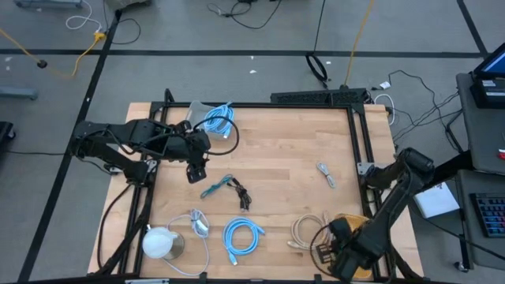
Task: Pick & Place USB Port
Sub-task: Put the purple charger cable into the yellow bin, then put the blue HDMI cable into the gray bin
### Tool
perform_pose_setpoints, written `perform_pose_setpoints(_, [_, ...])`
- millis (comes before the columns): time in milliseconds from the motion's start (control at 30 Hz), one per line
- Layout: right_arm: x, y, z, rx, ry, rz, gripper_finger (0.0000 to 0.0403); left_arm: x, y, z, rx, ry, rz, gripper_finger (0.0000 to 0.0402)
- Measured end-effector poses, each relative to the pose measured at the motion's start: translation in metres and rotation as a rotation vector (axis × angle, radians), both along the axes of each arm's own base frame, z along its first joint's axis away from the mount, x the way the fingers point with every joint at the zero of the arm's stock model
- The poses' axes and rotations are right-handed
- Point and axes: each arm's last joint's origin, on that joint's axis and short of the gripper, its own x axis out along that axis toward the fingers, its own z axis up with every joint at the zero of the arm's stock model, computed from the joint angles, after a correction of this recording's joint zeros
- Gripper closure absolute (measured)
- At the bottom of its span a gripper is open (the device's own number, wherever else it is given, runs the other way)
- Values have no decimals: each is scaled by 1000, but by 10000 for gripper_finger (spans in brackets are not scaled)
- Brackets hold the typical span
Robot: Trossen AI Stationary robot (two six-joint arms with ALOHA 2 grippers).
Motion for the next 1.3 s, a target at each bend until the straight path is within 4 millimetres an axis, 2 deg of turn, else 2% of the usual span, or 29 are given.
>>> perform_pose_setpoints(267, [-22,1,0,-35,179,27,383,0,0,0,0,6,-11,167])
perform_pose_setpoints(600, [-19,24,-28,-13,217,52,383,0,-1,0,-5,4,-12,167])
perform_pose_setpoints(1000, [-18,15,-50,-68,256,36,383,0,-1,0,-5,3,-12,167])
perform_pose_setpoints(1067, [-19,15,-54,-60,250,41,369,0,-1,0,-6,3,-9,167])
perform_pose_setpoints(1300, [-16,14,-56,-61,213,53,276,-1,-1,0,-9,7,-1,167])
